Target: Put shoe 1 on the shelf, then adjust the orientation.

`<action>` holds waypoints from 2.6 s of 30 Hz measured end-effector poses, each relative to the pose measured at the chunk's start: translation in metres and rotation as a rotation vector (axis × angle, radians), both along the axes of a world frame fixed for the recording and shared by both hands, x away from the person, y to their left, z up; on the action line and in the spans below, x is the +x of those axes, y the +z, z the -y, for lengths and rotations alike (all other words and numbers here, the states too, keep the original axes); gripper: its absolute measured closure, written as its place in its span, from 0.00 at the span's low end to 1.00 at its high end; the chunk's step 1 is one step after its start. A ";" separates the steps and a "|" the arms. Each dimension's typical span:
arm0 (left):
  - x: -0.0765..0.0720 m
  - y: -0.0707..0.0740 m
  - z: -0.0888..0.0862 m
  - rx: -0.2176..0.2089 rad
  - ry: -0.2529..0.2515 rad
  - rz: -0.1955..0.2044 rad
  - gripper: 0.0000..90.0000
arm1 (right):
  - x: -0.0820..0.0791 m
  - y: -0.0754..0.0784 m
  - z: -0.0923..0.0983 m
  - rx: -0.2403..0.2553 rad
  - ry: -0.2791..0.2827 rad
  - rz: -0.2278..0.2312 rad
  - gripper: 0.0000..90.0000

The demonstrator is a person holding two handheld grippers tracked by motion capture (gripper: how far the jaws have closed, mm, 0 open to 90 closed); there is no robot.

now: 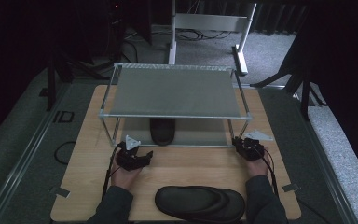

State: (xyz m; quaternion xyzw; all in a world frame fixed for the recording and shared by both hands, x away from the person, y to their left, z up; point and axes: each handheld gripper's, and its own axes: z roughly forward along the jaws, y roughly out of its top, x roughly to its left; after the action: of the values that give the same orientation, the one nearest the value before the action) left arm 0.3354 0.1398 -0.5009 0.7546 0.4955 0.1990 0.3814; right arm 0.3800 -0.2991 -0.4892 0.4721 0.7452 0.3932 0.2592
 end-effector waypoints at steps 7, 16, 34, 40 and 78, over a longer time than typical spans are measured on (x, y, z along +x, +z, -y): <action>0.000 -0.004 0.002 0.011 -0.002 -0.008 0.36 | -0.010 0.007 0.000 -0.035 0.000 -0.009 0.62; 0.001 -0.006 0.004 0.022 -0.005 -0.014 0.36 | -0.049 0.020 0.004 -0.046 0.037 -0.003 0.50; 0.001 -0.007 0.005 0.028 -0.008 -0.022 0.36 | -0.138 0.026 -0.018 -0.006 0.260 0.007 0.42; 0.000 -0.007 0.006 0.040 -0.012 -0.021 0.36 | -0.156 0.024 -0.017 0.004 0.289 -0.007 0.41; 0.001 -0.007 0.007 0.036 -0.008 -0.019 0.36 | -0.145 0.017 -0.029 -0.096 0.371 -0.019 0.28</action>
State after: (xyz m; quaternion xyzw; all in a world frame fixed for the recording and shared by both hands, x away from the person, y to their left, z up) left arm 0.3361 0.1328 -0.5077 0.7652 0.4924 0.1991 0.3638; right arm 0.2354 -0.2699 -0.4718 0.3173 0.8398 0.3938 0.1974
